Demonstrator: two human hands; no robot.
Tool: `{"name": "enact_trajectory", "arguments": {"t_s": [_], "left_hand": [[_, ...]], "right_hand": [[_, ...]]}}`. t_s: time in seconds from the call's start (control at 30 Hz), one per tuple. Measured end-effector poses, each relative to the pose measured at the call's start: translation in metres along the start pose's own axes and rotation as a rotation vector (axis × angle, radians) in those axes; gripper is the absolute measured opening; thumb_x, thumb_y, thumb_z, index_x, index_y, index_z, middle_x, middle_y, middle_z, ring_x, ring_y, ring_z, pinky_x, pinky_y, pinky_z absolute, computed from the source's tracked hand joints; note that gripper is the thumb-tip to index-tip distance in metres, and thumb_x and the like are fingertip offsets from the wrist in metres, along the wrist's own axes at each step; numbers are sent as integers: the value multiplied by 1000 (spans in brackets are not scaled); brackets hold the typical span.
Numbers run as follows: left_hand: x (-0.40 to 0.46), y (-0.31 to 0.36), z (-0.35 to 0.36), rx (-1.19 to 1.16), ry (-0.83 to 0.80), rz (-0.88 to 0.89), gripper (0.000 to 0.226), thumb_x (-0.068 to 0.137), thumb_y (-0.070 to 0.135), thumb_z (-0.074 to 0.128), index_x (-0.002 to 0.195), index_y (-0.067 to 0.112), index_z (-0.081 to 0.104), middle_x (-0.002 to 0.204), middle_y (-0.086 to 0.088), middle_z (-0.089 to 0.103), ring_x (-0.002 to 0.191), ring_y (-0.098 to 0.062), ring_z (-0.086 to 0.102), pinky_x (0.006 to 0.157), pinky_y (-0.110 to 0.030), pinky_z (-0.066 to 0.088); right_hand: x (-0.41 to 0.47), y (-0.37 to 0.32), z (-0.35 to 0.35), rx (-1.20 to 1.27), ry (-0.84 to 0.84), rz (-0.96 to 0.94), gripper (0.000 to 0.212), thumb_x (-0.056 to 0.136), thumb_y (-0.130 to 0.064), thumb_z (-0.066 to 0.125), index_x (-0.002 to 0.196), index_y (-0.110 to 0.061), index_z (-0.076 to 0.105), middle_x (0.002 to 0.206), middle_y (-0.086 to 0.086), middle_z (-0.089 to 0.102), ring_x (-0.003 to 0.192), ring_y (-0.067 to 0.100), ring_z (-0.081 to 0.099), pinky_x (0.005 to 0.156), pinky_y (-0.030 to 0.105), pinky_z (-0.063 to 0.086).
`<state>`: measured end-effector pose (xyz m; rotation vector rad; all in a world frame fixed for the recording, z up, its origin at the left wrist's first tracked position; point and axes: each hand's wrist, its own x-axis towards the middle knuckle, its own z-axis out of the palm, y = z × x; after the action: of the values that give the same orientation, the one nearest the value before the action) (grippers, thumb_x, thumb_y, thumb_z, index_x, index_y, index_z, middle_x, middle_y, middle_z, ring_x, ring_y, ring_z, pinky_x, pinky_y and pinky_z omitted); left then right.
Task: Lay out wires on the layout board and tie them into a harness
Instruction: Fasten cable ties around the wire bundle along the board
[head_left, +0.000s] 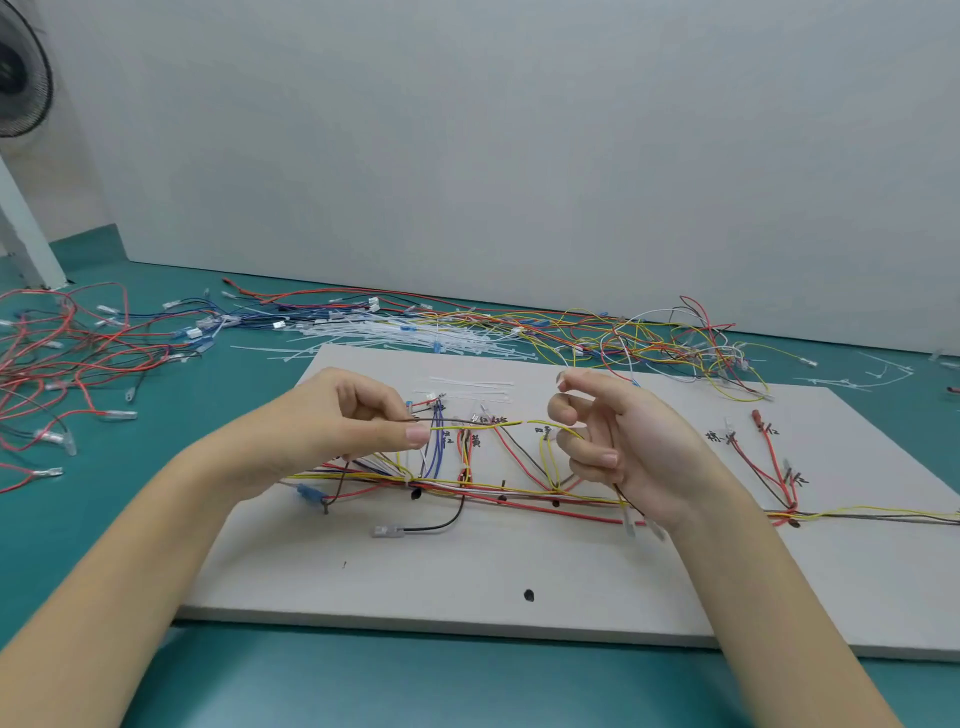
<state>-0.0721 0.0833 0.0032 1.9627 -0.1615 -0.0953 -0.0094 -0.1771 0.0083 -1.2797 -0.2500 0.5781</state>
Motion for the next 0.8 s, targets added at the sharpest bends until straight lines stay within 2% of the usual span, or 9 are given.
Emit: {"name": "enact_trajectory", "arguments": {"t_s": [0.07,0.17,0.3,0.37,0.43,0.53,0.63,0.8], "left_hand": [[0,-1,0,-1,18,3,46,60,59,75,70,14,73,55,1,47,49,-9,30,45,-12,26],[-1,0,-4,-53,39,24,42,60,57,75,58,16,66,48,-2,43,44,-10,33,46,-9,33],[-3,-1,-14,-212,19,46,44,47,53,86,51,17,61,54,-2,57,56,-15,48,54,-17,41],[-3,-1,-16,-257,6,49,48,43,54,89,53,15,63,50,-5,53,56,-18,51,53,-17,43],[-2,-3,-16,-284,15,37,49,41,51,90,57,10,67,46,-7,48,48,-16,51,51,-19,45],[0,-5,-16,-274,36,28,66,37,58,90,71,4,75,44,-6,49,43,-15,48,48,-19,45],[-1,-6,-15,-257,23,41,68,40,60,89,78,5,77,51,-9,57,43,-14,49,43,-18,43],[-3,-6,-18,-291,-28,38,53,46,59,87,68,14,72,71,-16,69,52,-15,51,49,-18,42]], "right_hand": [[0,0,0,-33,12,-3,15,98,-24,44,84,-19,47,65,-2,46,33,9,24,36,15,16],[0,0,-1,-25,25,3,14,98,-24,44,85,-18,46,65,-2,47,32,8,24,36,15,13],[1,0,-4,3,32,8,14,98,-24,43,86,-18,45,65,-1,47,30,8,24,35,14,10],[1,-1,-6,9,31,5,14,98,-24,43,86,-18,45,64,-2,47,30,8,23,35,14,10],[1,-1,-7,5,28,2,14,98,-24,43,86,-17,45,64,-2,47,29,7,22,35,13,10],[1,-1,-9,-1,32,-3,15,98,-25,43,86,-17,46,63,-2,48,28,5,19,34,13,9],[1,-2,-10,-29,46,-6,16,98,-25,43,85,-18,47,63,-1,50,28,5,18,34,11,9],[1,-2,-11,-54,54,1,15,98,-25,44,85,-18,47,65,0,53,28,5,17,32,10,14]]}}
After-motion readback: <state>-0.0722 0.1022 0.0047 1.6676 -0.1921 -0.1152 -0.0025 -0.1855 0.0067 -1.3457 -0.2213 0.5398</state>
